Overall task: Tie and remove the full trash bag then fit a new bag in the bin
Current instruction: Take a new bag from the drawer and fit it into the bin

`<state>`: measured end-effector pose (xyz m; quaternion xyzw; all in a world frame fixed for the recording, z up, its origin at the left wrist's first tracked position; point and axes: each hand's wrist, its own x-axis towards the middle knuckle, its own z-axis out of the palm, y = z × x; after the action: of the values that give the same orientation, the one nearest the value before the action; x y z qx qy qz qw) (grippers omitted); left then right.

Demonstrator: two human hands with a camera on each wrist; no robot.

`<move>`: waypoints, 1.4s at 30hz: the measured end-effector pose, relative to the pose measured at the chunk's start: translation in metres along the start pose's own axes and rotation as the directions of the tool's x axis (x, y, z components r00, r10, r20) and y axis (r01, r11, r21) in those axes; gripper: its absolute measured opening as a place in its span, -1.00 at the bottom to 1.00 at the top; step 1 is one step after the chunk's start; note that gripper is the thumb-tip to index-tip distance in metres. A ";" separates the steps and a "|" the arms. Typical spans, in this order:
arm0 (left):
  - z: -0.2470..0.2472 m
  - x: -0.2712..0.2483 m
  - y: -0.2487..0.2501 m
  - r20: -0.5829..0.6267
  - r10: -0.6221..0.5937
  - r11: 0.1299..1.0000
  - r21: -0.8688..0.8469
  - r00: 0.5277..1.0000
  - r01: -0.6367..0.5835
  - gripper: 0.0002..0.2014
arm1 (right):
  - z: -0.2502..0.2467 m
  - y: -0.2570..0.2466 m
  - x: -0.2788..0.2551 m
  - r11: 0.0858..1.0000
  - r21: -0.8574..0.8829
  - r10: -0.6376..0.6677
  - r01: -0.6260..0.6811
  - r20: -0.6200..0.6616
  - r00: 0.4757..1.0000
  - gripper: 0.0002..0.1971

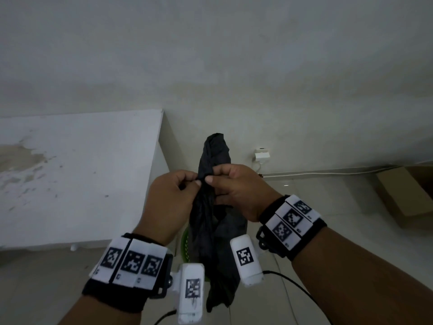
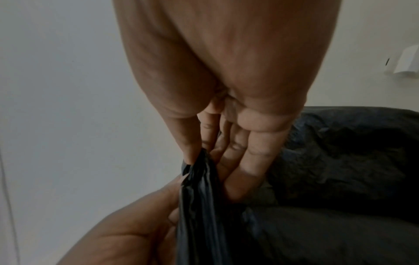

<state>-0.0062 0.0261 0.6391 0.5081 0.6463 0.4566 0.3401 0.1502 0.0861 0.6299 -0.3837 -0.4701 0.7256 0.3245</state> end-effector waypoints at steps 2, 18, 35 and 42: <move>-0.010 0.004 0.007 -0.009 0.037 0.999 0.012 0.999 -0.037 -0.84 | 0.006 -0.007 0.003 0.999 0.033 -0.032 0.031 0.029 0.999 -0.83; 0.033 0.007 -0.151 0.136 -0.536 0.600 -0.633 0.833 0.489 -0.78 | -0.084 0.155 0.040 0.976 -0.154 0.063 -0.154 -0.474 0.878 -0.85; 0.087 0.032 -0.504 0.000 0.107 0.925 0.366 0.994 -0.099 -0.49 | -0.185 0.432 0.137 0.649 -0.746 -0.281 -0.147 -0.416 0.865 -0.60; 0.086 0.051 -0.561 0.035 0.189 0.808 0.563 0.981 -0.176 -0.65 | -0.203 0.483 0.168 0.377 -0.926 -0.479 0.026 -0.171 0.861 -0.78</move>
<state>-0.1355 0.0590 0.0855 0.6400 0.7042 0.2821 0.1223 0.1883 0.1457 0.0840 -0.5611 -0.7575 0.1984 0.2684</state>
